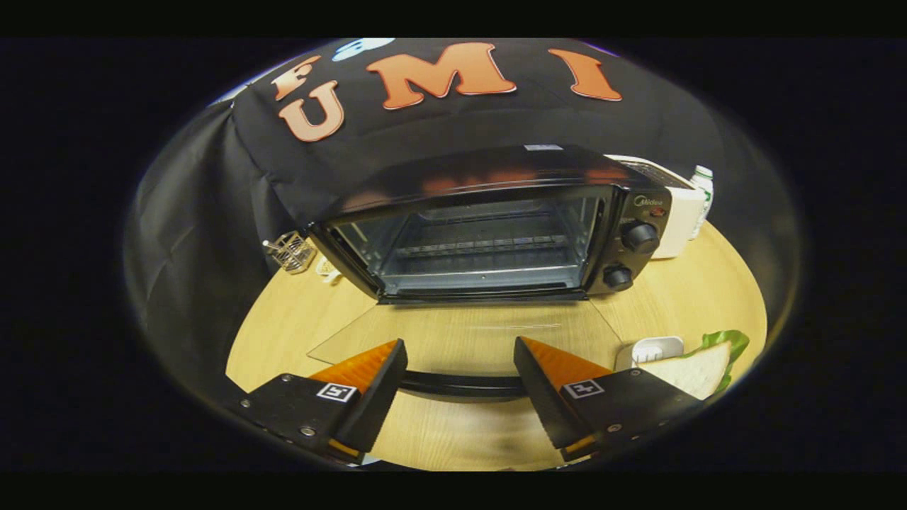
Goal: Open the toaster oven, put the food inside, and close the toaster oven door.
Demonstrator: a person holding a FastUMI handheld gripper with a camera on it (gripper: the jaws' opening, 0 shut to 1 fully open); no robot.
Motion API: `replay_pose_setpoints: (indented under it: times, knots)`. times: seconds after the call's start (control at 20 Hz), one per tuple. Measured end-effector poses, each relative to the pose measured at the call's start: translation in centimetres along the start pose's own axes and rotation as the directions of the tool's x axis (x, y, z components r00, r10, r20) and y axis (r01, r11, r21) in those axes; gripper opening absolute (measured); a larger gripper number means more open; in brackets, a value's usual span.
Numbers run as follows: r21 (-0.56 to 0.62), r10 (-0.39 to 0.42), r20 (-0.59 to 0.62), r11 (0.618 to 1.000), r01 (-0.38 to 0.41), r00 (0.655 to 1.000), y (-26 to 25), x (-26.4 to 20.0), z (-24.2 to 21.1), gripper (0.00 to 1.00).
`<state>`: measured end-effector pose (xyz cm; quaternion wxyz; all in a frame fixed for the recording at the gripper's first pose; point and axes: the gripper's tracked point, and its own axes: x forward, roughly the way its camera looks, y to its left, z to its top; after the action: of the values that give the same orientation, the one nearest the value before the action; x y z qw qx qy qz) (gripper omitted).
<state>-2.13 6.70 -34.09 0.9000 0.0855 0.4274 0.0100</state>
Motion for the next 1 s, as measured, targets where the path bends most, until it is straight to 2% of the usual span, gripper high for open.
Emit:
replay_pose_setpoints:
  times: [0.2, 0.45, 0.55, 0.7, 0.85, 1.0]
  knots:
    - [-0.078, -0.037, -0.013, 0.996, 0.036, 0.999, -0.9, 1.1, -1.0, 0.90]
    - [-0.094, -0.059, -0.145, 0.995, 0.046, 0.988, -1.3, 2.6, -6.2, 0.90]
    - [-0.113, -0.064, -0.107, 0.992, 0.051, 0.992, -1.8, 3.1, -5.9, 0.91]
    - [-0.122, -0.045, -0.114, 0.992, 0.031, 0.992, -1.9, 2.8, -5.8, 0.87]
    - [-0.073, -0.005, -0.117, 0.997, -0.003, 0.993, -1.9, 1.6, -5.8, 0.87]
    - [-0.099, -0.001, -0.087, 0.995, -0.007, 0.996, -3.1, -0.1, -5.4, 0.88]
